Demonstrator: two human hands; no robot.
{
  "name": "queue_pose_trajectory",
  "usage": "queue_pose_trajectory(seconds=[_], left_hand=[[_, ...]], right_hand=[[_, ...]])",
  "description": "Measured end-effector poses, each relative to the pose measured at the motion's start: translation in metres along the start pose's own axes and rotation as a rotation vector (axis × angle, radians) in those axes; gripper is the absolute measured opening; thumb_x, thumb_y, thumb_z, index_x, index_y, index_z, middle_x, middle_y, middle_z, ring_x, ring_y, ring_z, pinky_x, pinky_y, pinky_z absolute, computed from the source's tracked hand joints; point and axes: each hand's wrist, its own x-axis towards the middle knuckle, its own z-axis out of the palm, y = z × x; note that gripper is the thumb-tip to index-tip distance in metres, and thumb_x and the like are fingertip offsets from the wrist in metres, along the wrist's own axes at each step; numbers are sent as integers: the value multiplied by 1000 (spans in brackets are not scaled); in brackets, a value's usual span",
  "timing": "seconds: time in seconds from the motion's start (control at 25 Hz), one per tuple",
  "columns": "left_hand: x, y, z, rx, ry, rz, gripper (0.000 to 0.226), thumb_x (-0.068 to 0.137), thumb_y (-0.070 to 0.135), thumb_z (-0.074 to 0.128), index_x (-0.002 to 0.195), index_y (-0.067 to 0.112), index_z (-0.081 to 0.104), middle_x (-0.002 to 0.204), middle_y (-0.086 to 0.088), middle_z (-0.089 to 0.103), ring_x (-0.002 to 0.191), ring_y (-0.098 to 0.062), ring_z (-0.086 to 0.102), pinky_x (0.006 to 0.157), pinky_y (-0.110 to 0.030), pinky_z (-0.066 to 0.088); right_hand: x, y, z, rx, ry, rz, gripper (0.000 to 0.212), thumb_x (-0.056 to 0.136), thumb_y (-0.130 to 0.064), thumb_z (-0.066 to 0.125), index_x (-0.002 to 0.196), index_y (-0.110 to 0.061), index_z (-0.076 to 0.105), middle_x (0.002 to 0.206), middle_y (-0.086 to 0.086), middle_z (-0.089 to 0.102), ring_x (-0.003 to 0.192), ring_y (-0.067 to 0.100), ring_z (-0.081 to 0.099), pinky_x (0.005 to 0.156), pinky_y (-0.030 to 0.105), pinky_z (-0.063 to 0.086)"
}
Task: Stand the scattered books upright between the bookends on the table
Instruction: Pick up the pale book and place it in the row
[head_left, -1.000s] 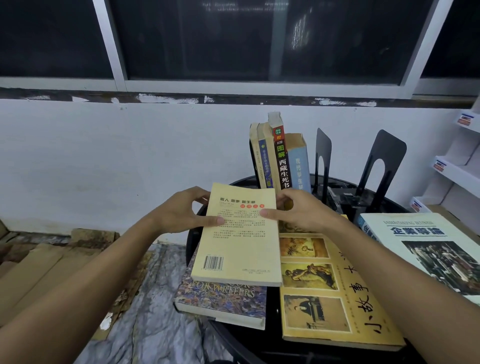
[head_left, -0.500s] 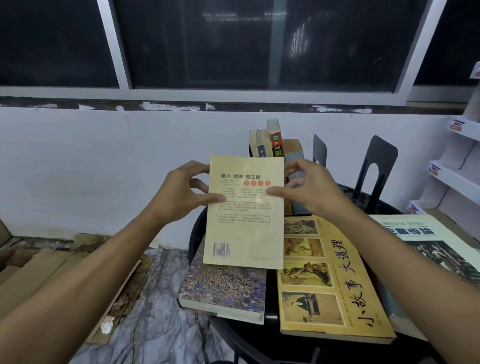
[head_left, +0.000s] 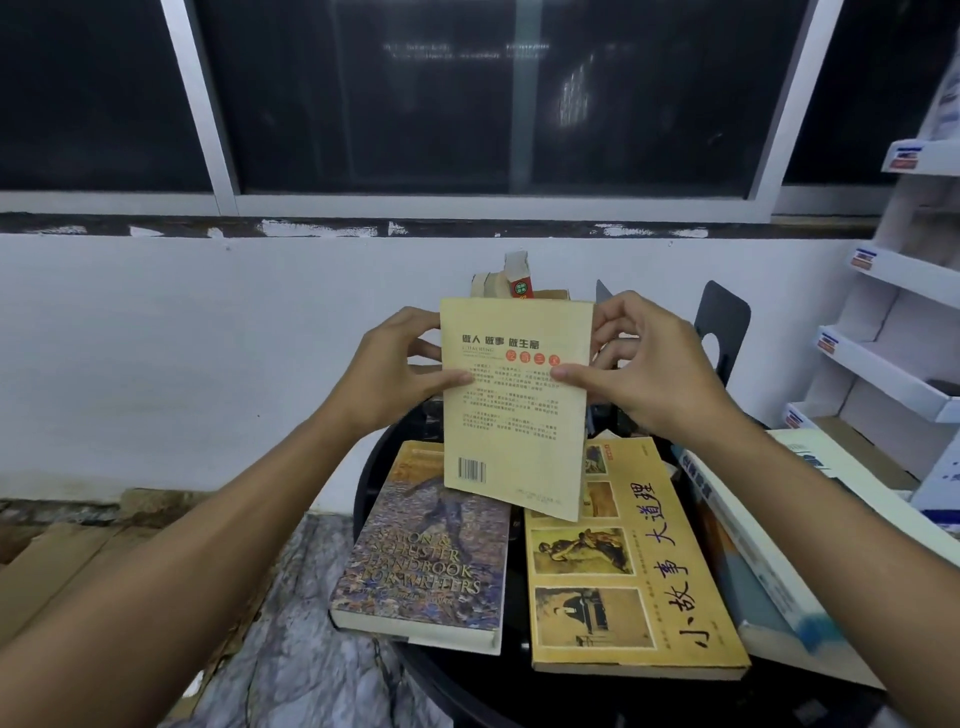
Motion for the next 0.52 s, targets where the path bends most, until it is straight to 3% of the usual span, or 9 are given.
queue_pose_trajectory(seconds=[0.12,0.28,0.4,0.52], left_hand=[[16,6,17,71,-64,28,54,80,23,84,129,28,62,126,8,59,110,-8,64,98,-23,54],[36,19,40,189,-128,122,67,83,24,82,144,23,54,134,3,57,123,-9,56,105,-22,47],[48,29,60,263,-150,125,75,85,24,80,151,20,45,150,-1,50,135,-15,49,113,-32,43],[57,38,76,315,-176,161,73,88,20,77,152,18,42,154,1,46,141,-15,41,114,-25,34]], right_hand=[[-12,-3,-18,-98,64,-9,46,71,-25,92,99,-18,56,92,-3,67,65,14,70,61,42,62],[-25,-6,-43,-238,178,-48,43,72,-28,91,95,-18,55,84,-10,64,59,4,64,51,19,53],[-30,-6,-58,-326,238,-61,42,73,-28,90,93,-20,55,81,-13,63,59,4,62,51,19,50],[-30,-3,-66,-380,284,-54,40,74,-29,89,93,-21,55,80,-13,64,62,1,60,53,14,45]])
